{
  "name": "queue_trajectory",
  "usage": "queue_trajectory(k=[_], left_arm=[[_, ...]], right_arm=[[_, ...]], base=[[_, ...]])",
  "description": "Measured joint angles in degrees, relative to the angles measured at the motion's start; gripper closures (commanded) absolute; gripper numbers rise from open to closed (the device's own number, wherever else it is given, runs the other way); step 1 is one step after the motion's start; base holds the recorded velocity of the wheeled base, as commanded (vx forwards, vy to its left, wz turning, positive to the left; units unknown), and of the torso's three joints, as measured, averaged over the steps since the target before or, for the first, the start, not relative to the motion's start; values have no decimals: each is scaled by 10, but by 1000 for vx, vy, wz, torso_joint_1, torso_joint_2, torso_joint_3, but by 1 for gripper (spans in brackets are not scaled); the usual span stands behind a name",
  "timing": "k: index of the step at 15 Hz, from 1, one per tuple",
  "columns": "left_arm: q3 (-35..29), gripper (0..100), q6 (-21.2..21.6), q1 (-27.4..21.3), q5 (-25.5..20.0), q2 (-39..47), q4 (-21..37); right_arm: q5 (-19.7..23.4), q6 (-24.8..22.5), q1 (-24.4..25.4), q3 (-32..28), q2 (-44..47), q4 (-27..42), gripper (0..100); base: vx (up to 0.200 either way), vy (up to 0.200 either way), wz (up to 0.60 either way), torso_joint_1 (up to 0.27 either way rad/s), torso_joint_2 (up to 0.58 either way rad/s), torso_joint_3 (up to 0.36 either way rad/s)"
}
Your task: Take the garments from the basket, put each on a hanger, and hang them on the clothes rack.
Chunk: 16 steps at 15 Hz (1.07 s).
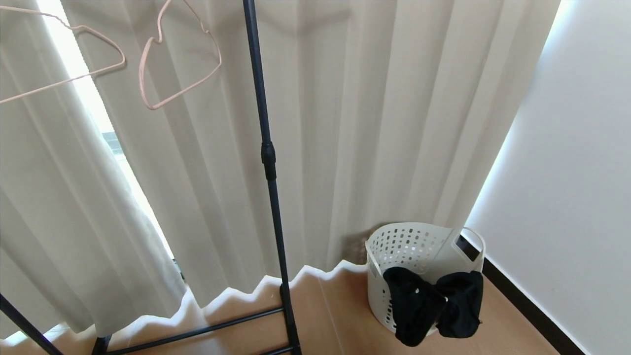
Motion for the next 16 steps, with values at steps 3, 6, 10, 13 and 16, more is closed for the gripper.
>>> queue_trajectory(k=[3,6,10,13,16], left_arm=[[0,0,0,-2,0,0,0],[0,0,0,-2,0,0,0],[0,0,0,-2,0,0,0],[0,0,0,-2,0,0,0],[0,0,0,-2,-5,0,0]], right_arm=[[1,0,1,0,0,0,0],[0,0,0,0,0,0,0],[0,1,0,0,0,0,0],[0,2,0,0,0,0,0],[0,1,0,0,0,0,0]], base=[[0,0,0,3,0,-75],[0,0,0,2,4,-181],[0,0,0,4,4,-196],[0,0,0,1,-1,-204],[0,0,0,5,4,-194]])
